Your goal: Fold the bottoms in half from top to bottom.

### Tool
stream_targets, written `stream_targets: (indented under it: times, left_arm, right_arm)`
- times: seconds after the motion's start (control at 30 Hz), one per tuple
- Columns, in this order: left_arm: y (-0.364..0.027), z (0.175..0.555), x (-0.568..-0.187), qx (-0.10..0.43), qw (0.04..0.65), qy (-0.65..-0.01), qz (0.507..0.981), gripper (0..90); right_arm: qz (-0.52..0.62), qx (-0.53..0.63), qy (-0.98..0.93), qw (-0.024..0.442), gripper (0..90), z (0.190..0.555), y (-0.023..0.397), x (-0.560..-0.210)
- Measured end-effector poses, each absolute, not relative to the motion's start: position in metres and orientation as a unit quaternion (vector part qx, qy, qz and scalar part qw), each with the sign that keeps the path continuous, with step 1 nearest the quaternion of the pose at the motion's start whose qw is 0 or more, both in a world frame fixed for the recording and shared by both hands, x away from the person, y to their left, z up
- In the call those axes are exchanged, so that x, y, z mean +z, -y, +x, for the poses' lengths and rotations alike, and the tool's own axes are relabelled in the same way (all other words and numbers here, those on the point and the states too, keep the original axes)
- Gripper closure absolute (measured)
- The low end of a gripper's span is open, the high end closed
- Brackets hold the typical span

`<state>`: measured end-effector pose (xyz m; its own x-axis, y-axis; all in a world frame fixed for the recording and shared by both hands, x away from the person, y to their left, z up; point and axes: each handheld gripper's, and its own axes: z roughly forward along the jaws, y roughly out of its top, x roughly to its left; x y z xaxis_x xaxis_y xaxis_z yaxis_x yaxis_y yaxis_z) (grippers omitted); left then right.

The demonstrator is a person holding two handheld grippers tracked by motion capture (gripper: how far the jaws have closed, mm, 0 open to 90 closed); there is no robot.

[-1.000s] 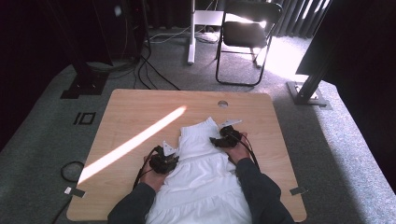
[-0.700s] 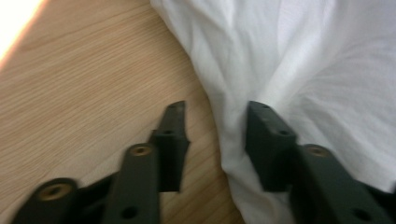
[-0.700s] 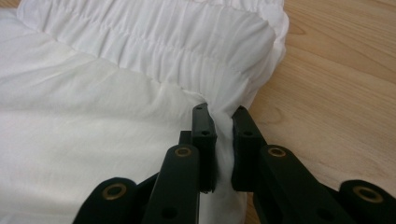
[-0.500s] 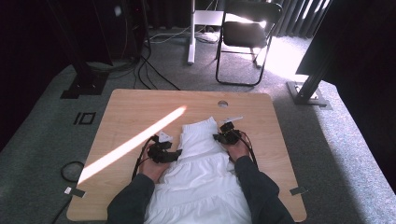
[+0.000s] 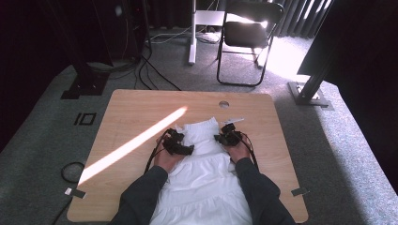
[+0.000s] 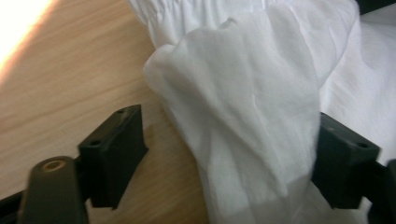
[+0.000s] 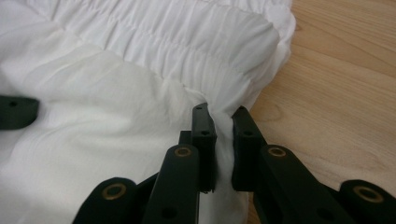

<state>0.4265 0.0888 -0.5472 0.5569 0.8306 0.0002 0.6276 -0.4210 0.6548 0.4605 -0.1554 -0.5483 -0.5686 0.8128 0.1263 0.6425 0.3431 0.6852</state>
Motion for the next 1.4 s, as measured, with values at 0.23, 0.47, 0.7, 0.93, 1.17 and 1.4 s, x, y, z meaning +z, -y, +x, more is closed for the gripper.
stream_targets:
  times: [0.23,0.47,0.7,0.93,1.17,1.4]
  left_arm:
    - [-0.085,0.436,-0.545,0.17,0.313,-0.434,0.828,44.7]
    - [-0.08,0.436,-0.542,0.15,0.315,-0.42,0.837,66.3]
    - [-0.078,0.445,-0.532,0.135,0.313,-0.408,0.847,83.2]
    - [-0.088,0.466,-0.453,0.165,0.39,-0.397,0.814,83.1]
    - [-0.097,0.476,-0.376,0.206,0.458,-0.371,0.781,82.7]
    - [-0.098,0.481,-0.335,0.225,0.474,-0.362,0.77,82.3]
  right_arm:
    - [0.442,0.338,-0.819,0.135,72.1,0.459,0.148,-0.546]
    - [0.437,0.313,-0.83,0.149,73.7,0.459,0.142,-0.543]
    - [0.455,0.308,-0.825,0.134,84.6,0.47,0.149,-0.538]
    - [0.445,0.363,-0.79,0.214,84.6,0.485,0.157,-0.465]
    - [0.421,0.428,-0.742,0.299,84.5,0.488,0.156,-0.374]
    - [0.403,0.454,-0.722,0.333,84.3,0.492,0.157,-0.323]
